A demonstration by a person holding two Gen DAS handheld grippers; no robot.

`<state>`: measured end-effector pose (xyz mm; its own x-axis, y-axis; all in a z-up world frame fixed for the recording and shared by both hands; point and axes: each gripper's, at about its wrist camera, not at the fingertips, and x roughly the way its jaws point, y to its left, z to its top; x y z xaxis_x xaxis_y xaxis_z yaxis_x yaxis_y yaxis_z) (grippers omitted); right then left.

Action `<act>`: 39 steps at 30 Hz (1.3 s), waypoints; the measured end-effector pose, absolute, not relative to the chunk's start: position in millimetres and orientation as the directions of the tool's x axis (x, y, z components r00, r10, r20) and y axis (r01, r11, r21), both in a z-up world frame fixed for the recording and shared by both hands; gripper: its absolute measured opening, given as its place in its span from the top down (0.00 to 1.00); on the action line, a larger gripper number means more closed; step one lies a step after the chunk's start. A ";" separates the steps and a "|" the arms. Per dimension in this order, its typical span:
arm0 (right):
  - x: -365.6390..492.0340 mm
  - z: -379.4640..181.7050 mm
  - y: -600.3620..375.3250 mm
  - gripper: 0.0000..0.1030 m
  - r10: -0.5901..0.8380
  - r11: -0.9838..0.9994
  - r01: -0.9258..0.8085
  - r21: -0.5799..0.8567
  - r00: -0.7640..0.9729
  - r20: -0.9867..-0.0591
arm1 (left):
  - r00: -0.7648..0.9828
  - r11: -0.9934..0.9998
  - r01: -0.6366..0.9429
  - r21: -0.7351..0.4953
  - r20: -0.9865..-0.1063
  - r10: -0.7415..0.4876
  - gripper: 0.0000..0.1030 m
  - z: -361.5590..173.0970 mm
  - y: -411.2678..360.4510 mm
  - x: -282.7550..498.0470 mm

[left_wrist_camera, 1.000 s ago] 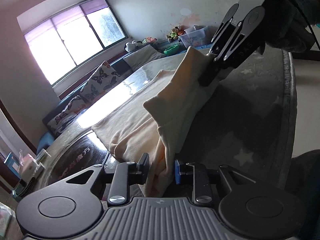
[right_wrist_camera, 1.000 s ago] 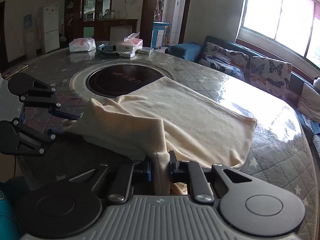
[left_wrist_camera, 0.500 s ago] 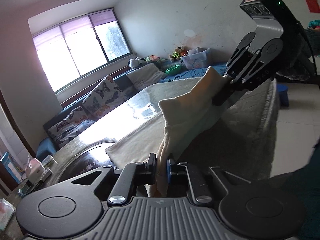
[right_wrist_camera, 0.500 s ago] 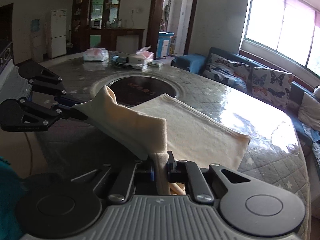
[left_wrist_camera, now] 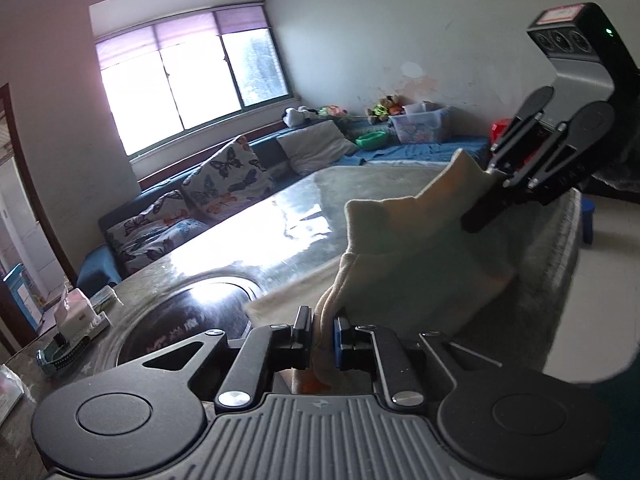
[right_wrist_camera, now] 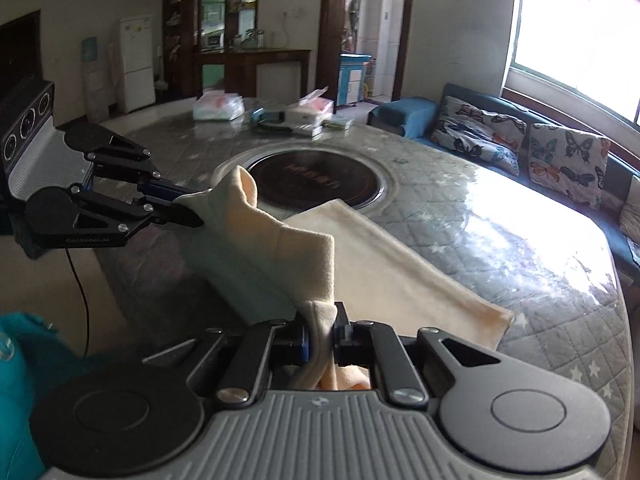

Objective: Fold clothes

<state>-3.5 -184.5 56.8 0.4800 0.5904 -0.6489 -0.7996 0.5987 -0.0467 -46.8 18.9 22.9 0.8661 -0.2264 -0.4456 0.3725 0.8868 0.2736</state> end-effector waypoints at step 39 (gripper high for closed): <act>119.7 0.8 -192.6 0.59 0.443 0.883 -0.450 0.129 0.712 -0.544 | 0.841 0.987 0.151 0.050 -0.532 -0.101 0.71 11.8 21.0 84.5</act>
